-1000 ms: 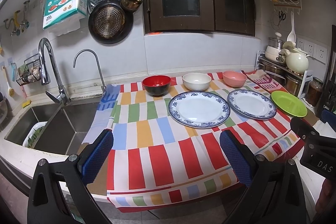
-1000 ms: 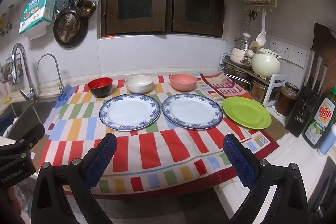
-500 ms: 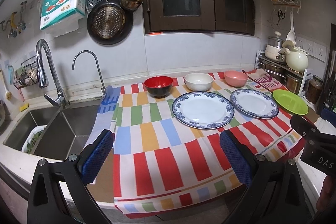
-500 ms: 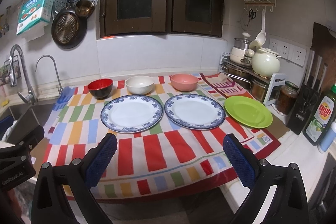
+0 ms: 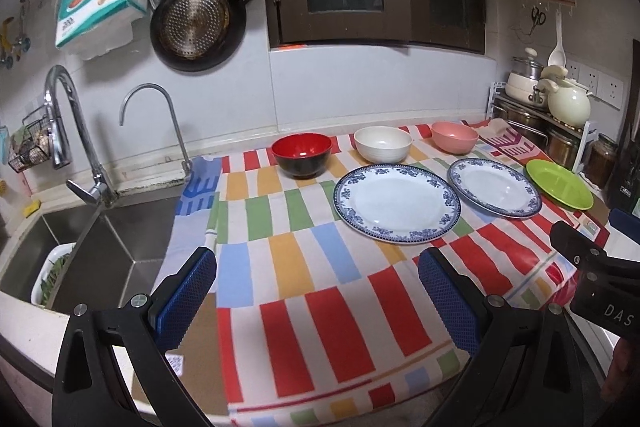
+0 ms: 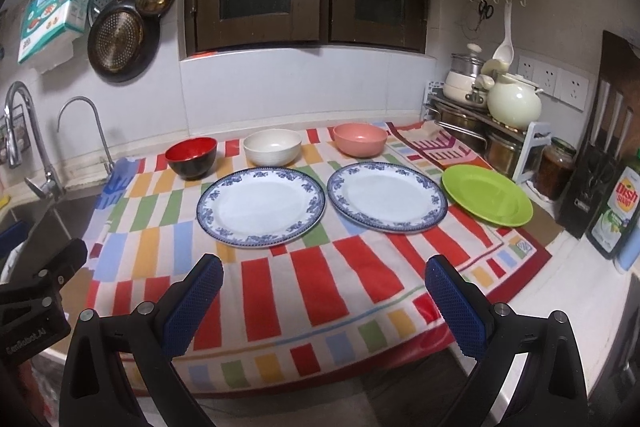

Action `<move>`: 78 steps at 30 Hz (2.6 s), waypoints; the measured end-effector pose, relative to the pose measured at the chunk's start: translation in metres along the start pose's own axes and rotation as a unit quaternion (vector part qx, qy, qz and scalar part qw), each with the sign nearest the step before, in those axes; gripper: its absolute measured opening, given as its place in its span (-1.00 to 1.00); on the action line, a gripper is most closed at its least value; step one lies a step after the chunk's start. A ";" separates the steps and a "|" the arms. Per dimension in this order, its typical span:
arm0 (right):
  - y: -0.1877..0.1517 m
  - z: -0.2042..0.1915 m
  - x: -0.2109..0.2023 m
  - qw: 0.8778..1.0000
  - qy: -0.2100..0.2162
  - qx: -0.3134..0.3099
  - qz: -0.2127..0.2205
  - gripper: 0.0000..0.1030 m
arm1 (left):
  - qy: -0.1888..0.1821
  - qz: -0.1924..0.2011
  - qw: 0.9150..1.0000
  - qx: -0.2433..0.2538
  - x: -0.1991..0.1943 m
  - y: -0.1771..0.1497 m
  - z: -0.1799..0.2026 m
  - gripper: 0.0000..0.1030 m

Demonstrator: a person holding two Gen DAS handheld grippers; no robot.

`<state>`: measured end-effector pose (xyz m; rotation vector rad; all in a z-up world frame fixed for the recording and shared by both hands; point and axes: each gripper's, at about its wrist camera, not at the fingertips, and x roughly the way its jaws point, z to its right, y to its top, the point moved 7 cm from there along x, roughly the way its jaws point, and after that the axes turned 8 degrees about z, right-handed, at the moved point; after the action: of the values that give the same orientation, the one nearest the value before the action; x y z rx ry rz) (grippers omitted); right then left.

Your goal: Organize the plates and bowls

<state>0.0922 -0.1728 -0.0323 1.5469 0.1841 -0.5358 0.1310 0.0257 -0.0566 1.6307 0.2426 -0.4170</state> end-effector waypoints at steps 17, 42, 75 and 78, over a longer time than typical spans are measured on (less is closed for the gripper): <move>0.040 0.004 0.134 0.998 0.061 -0.013 -0.026 0.97 | 0.066 -0.034 0.997 -0.005 0.107 0.034 0.014 0.94; -0.004 -0.021 0.249 0.988 0.034 0.018 -0.152 0.32 | -0.025 -0.143 0.988 0.048 0.262 0.005 0.030 0.44; -0.025 -0.016 0.297 0.980 0.013 0.030 -0.199 -0.24 | -0.066 -0.210 0.975 0.011 0.313 -0.023 0.037 -0.30; -0.025 -0.016 0.297 0.979 0.013 0.030 -0.199 -0.27 | -0.065 -0.211 0.975 0.010 0.311 -0.024 0.036 -0.30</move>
<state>0.3439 -0.2186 -0.1858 1.5823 0.5087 -0.8419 0.3999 -0.0348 -0.2073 1.5619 0.4911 -0.8488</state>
